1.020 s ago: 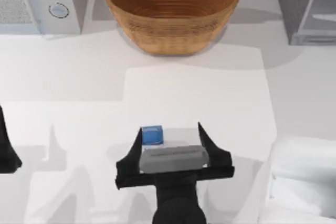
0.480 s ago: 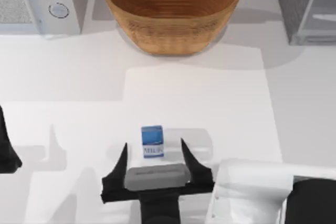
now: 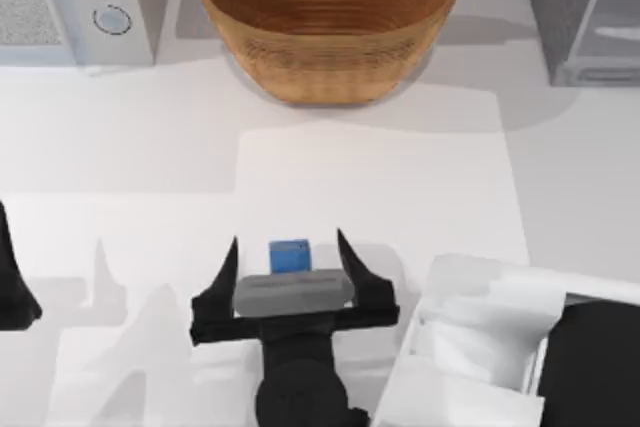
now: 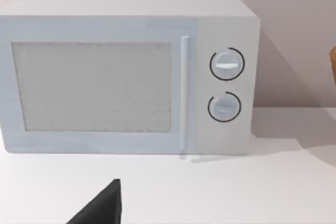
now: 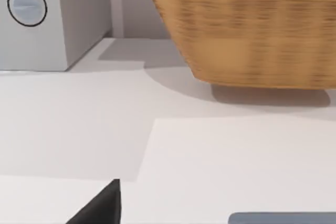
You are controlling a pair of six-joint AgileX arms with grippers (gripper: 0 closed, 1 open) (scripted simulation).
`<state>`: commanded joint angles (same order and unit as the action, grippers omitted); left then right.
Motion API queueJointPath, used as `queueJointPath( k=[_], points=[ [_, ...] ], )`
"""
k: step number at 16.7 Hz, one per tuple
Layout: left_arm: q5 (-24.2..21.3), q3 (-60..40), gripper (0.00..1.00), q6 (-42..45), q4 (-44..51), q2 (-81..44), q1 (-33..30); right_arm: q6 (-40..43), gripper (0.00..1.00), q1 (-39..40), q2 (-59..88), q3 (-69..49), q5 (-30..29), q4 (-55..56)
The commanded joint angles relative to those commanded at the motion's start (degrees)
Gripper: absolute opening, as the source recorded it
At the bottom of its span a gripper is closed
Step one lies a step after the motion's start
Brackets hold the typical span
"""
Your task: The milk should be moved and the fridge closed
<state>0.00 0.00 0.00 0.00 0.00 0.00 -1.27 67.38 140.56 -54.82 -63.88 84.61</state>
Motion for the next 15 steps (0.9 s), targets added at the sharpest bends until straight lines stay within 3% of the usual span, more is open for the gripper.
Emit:
queueJointPath(
  k=[4, 15],
  points=[
    [0.0, 0.0, 1.0, 0.0, 0.0, 0.0, 0.0, 0.01, 1.0, -0.16, 0.04, -0.13, 0.16, -0.07],
    [0.0, 0.0, 1.0, 0.0, 0.0, 0.0, 0.0, 0.01, 0.17, -0.16, 0.04, -0.13, 0.16, -0.07]
  ],
)
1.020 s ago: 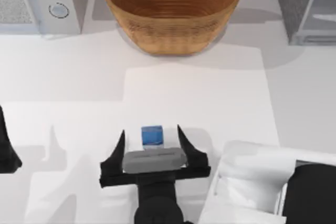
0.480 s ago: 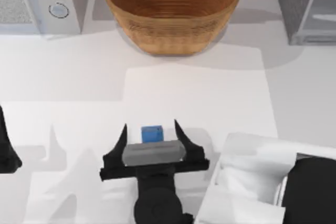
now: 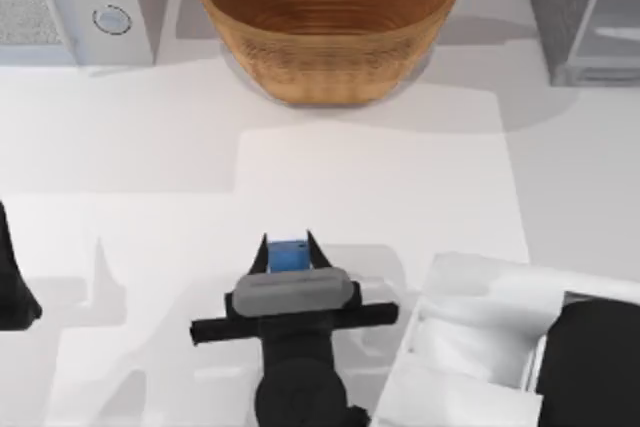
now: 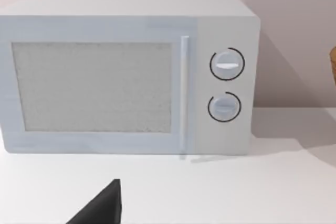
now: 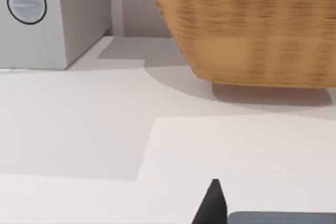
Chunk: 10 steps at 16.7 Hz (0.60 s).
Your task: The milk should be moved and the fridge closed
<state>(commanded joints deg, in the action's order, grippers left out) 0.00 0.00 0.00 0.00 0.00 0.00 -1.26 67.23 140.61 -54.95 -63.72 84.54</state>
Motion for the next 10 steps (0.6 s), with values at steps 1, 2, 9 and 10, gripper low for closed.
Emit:
queueJointPath(
  k=[1, 2, 9, 10],
  points=[
    [0.0, 0.0, 1.0, 0.0, 0.0, 0.0, 0.0, 0.0, 0.1, 0.0, 0.0, 0.0, 0.0, 0.0],
    [0.0, 0.0, 1.0, 0.0, 0.0, 0.0, 0.0, 0.0, 0.02, 0.0, 0.0, 0.0, 0.0, 0.0],
    [0.0, 0.0, 1.0, 0.0, 0.0, 0.0, 0.0, 0.0, 0.0, 0.0, 0.0, 0.0, 0.0, 0.0],
    [0.0, 0.0, 1.0, 0.0, 0.0, 0.0, 0.0, 0.0, 0.0, 0.0, 0.0, 0.0, 0.0, 0.0]
  ],
)
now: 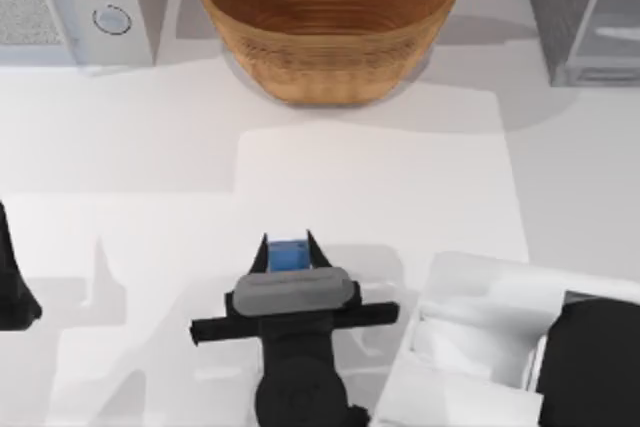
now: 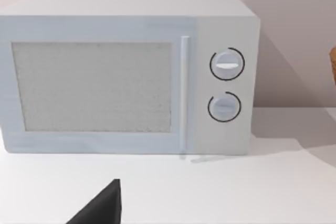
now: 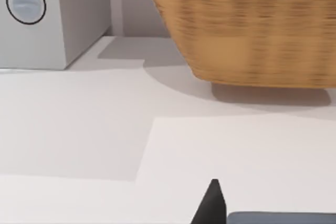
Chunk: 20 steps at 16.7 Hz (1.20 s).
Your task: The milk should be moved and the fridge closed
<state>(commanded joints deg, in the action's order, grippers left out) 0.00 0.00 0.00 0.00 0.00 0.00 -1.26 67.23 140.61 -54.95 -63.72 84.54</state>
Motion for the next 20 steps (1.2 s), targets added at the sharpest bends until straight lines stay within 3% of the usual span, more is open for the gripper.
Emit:
queueJointPath(
  k=[14, 17, 20],
  points=[
    [0.0, 0.0, 1.0, 0.0, 0.0, 0.0, 0.0, -0.3, 0.0, -0.53, -7.19, 1.79, 0.79, -5.17],
    [0.0, 0.0, 1.0, 0.0, 0.0, 0.0, 0.0, -0.25, 0.0, -5.78, -11.38, 4.25, 6.03, -6.16],
    [0.0, 0.0, 1.0, 0.0, 0.0, 0.0, 0.0, -0.05, 0.0, -16.15, -18.54, 8.85, 15.47, -8.26]
  ],
)
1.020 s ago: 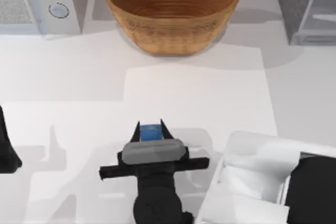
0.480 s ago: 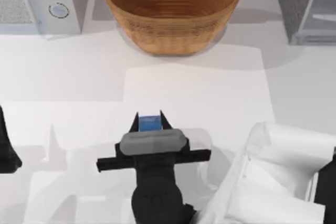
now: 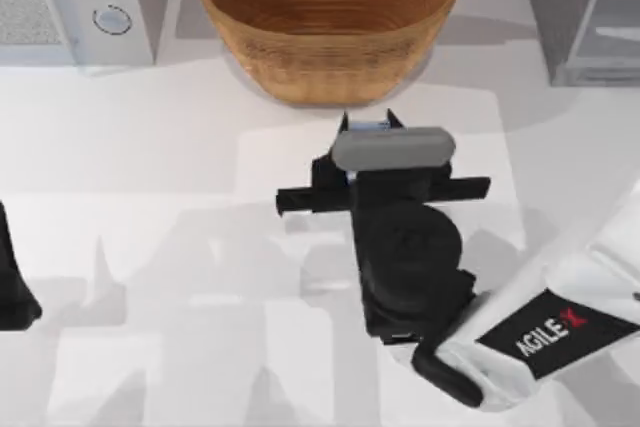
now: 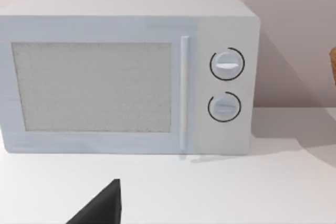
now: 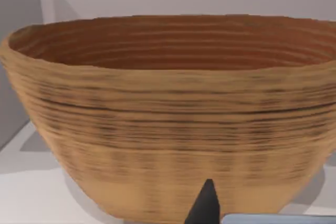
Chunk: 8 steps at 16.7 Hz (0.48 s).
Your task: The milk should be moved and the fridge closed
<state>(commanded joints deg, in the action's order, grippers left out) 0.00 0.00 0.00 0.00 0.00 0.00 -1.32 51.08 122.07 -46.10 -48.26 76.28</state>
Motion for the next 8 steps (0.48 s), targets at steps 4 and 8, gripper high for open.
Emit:
queueJointPath(
  k=[4, 8],
  points=[
    [0.0, 0.0, 1.0, 0.0, 0.0, 0.0, 0.0, 0.23, 0.0, -18.94, -12.38, 8.13, 16.64, -4.03],
    [0.0, 0.0, 1.0, 0.0, 0.0, 0.0, 0.0, 0.34, 0.0, -37.46, -25.05, 16.53, 33.4, -8.45]
  ],
)
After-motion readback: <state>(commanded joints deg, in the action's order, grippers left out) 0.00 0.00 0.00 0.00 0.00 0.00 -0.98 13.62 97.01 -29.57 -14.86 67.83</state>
